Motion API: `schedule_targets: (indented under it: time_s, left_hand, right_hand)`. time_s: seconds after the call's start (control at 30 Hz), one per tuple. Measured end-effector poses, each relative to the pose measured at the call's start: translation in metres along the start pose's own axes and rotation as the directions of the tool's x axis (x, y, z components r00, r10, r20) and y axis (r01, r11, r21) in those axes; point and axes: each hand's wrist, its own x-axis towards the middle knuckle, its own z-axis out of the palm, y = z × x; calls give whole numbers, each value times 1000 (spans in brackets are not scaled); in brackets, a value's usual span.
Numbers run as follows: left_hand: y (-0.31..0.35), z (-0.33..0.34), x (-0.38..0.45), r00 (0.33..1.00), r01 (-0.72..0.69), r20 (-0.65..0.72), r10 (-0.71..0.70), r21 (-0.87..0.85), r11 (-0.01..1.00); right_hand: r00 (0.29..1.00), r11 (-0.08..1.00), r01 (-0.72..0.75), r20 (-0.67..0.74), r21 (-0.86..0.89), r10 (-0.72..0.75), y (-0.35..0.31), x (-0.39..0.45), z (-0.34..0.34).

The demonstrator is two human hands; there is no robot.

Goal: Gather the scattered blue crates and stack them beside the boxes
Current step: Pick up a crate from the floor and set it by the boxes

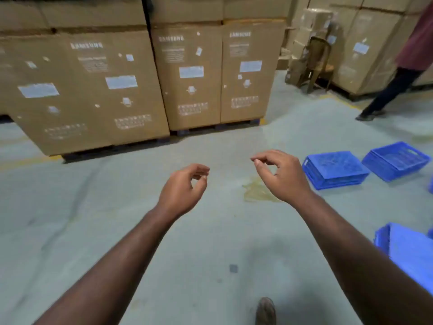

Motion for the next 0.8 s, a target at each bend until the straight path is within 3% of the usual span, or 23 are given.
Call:
schedule_targets:
  time_s: [0.13, 0.37, 0.63, 0.8]
  left_hand:
    - [3, 99, 39, 984, 83, 160, -77, -32, 996]
    - [51, 275, 150, 954, 181, 266, -140, -138, 974]
    - [118, 423, 294, 901, 321, 380, -212, -252, 913]
    - [113, 520, 393, 868, 402, 418, -266, -280, 872]
  right_hand:
    - [981, 981, -194, 15, -25, 195, 106, -14, -28]
    - [878, 876, -478, -10, 60, 479, 285, -12, -102]
    - [753, 749, -658, 33, 80, 658, 451, 53, -173]
    - [709, 703, -705, 120, 96, 695, 575, 117, -175]
